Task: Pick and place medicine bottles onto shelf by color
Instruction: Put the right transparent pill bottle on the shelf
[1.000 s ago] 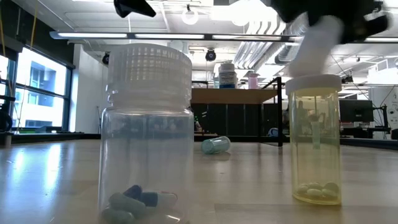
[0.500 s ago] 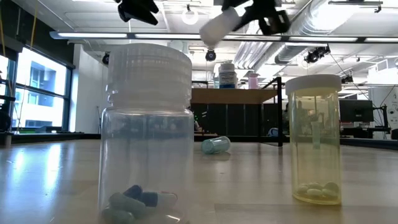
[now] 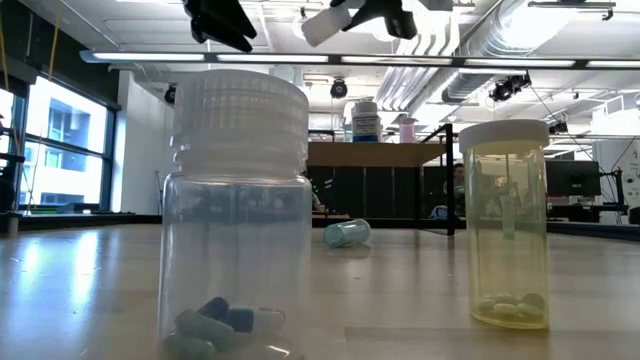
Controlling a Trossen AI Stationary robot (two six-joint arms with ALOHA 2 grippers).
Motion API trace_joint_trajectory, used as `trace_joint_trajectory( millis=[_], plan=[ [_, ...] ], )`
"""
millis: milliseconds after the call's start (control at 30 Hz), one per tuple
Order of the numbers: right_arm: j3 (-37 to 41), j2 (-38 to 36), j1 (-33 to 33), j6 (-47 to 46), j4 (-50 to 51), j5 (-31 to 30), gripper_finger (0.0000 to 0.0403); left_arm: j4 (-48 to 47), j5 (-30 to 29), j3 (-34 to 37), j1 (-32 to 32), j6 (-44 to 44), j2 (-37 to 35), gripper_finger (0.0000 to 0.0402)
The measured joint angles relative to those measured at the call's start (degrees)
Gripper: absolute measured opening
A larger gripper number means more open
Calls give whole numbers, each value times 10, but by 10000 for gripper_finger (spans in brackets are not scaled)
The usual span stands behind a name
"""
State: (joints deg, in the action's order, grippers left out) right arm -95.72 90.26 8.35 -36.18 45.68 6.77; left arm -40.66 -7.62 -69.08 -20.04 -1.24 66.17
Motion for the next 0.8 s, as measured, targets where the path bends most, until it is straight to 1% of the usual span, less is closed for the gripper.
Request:
trace_joint_trajectory(
  millis=[300,533,667,800],
  plan=[
    [-56,0,79,124,-2,-2,115,25,1,0,-25,10,0,232],
    [-66,0,119,197,-52,-10,115,96,3,0,-29,82,0,232],
    [-66,6,130,231,-89,-4,115,151,3,0,-29,132,0,232],
    [-67,23,136,257,-122,-2,115,194,-11,0,-30,171,6,232]
  ],
)
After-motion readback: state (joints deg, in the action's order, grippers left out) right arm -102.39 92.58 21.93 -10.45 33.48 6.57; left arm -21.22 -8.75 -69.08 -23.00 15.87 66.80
